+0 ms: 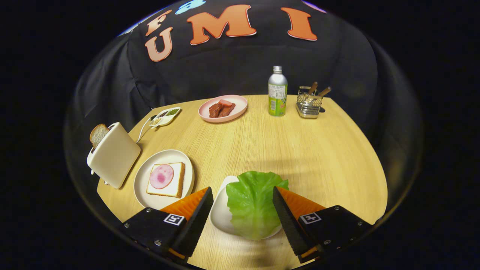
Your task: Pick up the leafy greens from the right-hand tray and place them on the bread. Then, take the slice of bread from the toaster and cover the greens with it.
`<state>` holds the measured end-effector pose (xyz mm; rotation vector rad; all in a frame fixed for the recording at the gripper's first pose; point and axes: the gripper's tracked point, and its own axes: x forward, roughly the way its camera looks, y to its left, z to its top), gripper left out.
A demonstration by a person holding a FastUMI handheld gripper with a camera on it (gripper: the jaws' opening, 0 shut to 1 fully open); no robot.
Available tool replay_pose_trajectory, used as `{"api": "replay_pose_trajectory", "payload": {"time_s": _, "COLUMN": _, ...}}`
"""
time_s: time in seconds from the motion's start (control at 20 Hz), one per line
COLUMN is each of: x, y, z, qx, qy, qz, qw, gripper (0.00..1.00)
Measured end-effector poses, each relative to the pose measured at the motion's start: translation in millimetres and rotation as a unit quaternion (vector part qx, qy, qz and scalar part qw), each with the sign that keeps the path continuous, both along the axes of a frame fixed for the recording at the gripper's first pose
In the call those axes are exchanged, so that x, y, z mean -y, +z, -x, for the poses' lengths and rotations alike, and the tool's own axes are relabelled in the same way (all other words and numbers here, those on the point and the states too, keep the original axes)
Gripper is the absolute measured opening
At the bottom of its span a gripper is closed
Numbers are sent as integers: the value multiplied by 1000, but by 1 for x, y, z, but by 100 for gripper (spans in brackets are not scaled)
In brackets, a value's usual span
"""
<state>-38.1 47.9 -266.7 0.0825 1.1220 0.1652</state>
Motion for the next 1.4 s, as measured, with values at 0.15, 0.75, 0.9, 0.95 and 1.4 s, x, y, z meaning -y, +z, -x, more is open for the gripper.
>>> {"api": "replay_pose_trajectory", "payload": {"time_s": 0.15, "x": 4, "y": -13, "z": 2, "qx": -19, "qy": 2, "qz": 11, "qw": 1000, "gripper": 95}}
{"api": "replay_pose_trajectory", "payload": {"time_s": 0.75, "x": 16, "y": -69, "z": 20, "qx": -84, "qy": 5, "qz": 53, "qw": 995, "gripper": 87}}
{"api": "replay_pose_trajectory", "payload": {"time_s": 0.9, "x": 22, "y": -70, "z": 16, "qx": -60, "qy": 14, "qz": 75, "qw": 995, "gripper": 73}}
{"api": "replay_pose_trajectory", "payload": {"time_s": 0.95, "x": 20, "y": -71, "z": 14, "qx": -57, "qy": 17, "qz": 75, "qw": 995, "gripper": 65}}
{"api": "replay_pose_trajectory", "payload": {"time_s": 1.4, "x": 22, "y": -67, "z": 10, "qx": -43, "qy": -8, "qz": 50, "qw": 998, "gripper": 6}}
